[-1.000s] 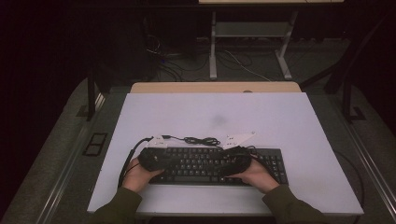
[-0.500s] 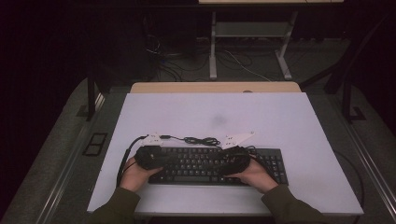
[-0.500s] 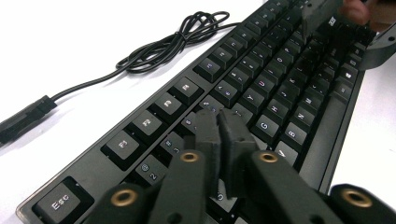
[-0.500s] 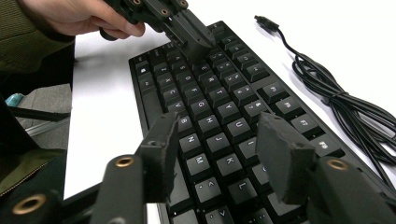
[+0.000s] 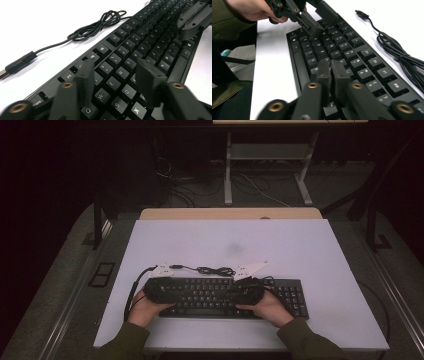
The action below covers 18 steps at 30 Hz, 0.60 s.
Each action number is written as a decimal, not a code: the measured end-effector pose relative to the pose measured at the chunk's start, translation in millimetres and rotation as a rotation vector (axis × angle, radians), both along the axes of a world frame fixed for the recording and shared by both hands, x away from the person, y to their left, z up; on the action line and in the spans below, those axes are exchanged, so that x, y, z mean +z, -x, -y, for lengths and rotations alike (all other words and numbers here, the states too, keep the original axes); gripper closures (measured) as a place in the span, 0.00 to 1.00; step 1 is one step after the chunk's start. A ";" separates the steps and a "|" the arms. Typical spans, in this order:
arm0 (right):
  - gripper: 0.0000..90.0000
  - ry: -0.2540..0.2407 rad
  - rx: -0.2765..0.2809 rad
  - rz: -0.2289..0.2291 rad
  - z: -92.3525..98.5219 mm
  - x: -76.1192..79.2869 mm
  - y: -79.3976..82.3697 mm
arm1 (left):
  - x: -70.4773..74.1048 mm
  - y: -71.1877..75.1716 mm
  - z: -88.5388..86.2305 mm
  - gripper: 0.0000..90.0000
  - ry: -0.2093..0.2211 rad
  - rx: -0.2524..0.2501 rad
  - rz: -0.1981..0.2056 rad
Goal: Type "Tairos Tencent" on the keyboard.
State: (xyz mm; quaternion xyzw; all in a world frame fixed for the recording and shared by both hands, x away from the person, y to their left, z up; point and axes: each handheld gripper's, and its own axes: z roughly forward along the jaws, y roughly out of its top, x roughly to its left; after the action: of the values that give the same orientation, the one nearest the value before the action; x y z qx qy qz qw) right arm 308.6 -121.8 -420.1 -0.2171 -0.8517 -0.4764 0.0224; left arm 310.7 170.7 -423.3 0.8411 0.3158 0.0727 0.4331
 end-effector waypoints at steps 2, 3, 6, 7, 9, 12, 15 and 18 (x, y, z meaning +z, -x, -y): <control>0.99 0.005 0.001 0.001 -1.1 -0.2 0.1 | -1.0 1.0 0.8 0.49 0.009 0.007 0.006; 0.99 0.007 0.006 -0.002 -3.6 -0.8 0.1 | -1.4 1.2 0.5 0.46 0.008 0.008 0.005; 0.99 0.012 0.011 -0.003 -7.2 -1.3 0.0 | -1.6 0.9 -0.5 0.44 0.008 0.012 0.007; 0.99 0.012 0.011 -0.003 -7.2 -1.3 0.0 | -1.3 1.0 -0.9 0.44 0.011 0.016 0.008; 0.99 0.013 0.015 -0.002 -9.7 -2.5 -0.1 | -0.8 0.9 -1.6 0.44 0.011 0.017 0.010; 0.99 0.023 0.018 -0.004 -13.1 -5.1 -0.5 | -0.8 0.9 -1.6 0.44 0.013 0.017 0.012; 0.99 0.035 0.021 -0.007 -16.5 -7.5 -0.2 | -0.6 1.0 -1.4 0.43 0.014 0.016 0.015; 0.99 0.048 0.024 -0.012 -19.4 -9.9 0.5 | -0.6 0.9 -1.5 0.43 0.014 0.017 0.016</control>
State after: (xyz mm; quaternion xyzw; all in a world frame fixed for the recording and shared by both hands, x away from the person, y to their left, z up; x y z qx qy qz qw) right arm 308.1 -102.4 -430.1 -0.2101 -0.8652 -0.4544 0.0281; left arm 309.8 172.3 -423.9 0.8347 0.3200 0.0807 0.4409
